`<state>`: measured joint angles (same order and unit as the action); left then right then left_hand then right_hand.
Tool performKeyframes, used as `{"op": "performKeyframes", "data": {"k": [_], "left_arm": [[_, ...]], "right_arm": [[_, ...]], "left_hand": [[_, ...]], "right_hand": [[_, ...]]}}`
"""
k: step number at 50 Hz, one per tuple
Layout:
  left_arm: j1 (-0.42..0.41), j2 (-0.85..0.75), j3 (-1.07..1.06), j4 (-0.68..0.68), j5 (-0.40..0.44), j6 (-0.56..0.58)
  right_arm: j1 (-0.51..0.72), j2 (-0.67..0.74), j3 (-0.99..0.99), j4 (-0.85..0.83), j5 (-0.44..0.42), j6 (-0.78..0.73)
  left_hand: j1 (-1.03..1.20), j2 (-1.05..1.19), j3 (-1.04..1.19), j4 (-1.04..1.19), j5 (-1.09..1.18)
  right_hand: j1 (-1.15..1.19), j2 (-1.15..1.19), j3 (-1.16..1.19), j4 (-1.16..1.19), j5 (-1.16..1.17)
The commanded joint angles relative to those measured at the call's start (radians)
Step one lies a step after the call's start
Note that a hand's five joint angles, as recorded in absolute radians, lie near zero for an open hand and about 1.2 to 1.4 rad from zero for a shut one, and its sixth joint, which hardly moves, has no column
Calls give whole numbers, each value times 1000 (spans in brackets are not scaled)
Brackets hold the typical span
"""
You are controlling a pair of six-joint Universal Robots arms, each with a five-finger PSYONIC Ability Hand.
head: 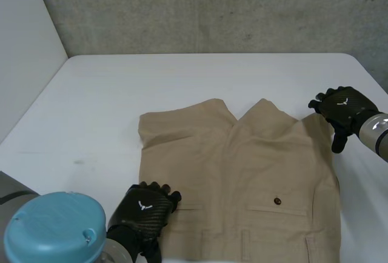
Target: Fold the shorts.
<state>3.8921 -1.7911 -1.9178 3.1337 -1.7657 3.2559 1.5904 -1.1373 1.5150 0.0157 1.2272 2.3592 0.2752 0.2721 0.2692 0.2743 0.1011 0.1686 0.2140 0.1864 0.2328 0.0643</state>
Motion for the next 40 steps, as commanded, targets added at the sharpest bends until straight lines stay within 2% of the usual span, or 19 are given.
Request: {"op": "performKeyframes", "data": {"k": [1,9,12,17,18,20,26,33,38,40], "left_arm": [[1,-42,2,25,0,1],[3,-82,16,37,-8,2],[6,-93,22,42,-20,4],[26,-119,20,92,-40,48],[42,-125,19,112,-57,80],[64,-125,19,129,-80,114],[136,-79,66,216,-164,223],[302,24,167,322,-155,339],[345,32,229,396,-137,375],[345,32,250,425,-100,381]], "right_arm": [[0,-12,28,-17,0,-1],[-1,-15,43,-25,0,0],[-1,-15,45,-25,0,-1],[-3,-15,51,-26,0,0],[-3,-15,51,-26,0,-1],[-1,-15,53,-26,0,-1],[-1,-38,65,-26,0,0],[3,-59,77,-26,0,0],[19,-71,88,-25,0,20],[37,-75,88,-23,0,46]], "left_hand": [[94,97,100,95,93],[129,132,135,130,129],[258,261,264,259,257],[689,692,695,690,688],[914,917,920,915,913],[1120,1123,1126,1121,1120],[1121,1124,1127,1122,1121],[1121,1124,1127,1122,1121],[1121,1124,1127,1122,1121],[1121,1124,1127,1122,1121]], "right_hand": [[6,-40,-12,-58,-64],[6,-40,-12,-58,-64],[6,-40,-12,-58,-64],[6,-40,-12,-58,-64],[6,-40,-12,-58,-64],[6,-40,-12,-58,-64],[6,-40,-12,-58,-64],[6,-40,-12,-58,-64],[6,-40,-12,-58,-64],[6,-40,-12,-58,-64]]}}
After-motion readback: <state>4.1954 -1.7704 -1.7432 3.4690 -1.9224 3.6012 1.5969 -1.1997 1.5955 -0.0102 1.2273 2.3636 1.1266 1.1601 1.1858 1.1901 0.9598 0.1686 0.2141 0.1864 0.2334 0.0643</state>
